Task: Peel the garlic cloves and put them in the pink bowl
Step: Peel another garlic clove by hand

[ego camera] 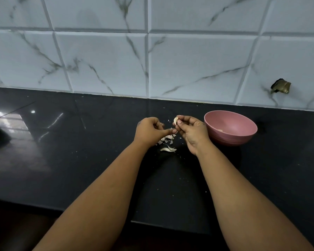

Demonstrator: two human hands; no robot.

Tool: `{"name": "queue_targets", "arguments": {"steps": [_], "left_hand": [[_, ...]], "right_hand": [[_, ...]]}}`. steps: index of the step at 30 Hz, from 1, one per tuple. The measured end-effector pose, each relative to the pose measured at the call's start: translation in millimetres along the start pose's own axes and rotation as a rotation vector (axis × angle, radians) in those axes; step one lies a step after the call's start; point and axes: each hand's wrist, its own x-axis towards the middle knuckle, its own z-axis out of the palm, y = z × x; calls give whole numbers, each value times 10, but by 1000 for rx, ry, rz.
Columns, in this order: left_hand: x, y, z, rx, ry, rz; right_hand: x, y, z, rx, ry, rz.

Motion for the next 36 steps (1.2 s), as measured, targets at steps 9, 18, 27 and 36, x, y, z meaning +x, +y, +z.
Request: {"name": "queue_targets", "arguments": {"steps": [9, 18, 27, 36], "left_hand": [[-37, 37, 127, -254, -37, 19], [-31, 35, 103, -324, -3, -29], [-22, 22, 84, -252, 29, 6], [-9, 25, 86, -358, 22, 25]], "right_hand": [[-45, 37, 68, -212, 22, -80], [-49, 29, 33, -467, 73, -220], [-82, 1, 34, -516, -6, -232], [-34, 9, 32, -430, 51, -173]]}}
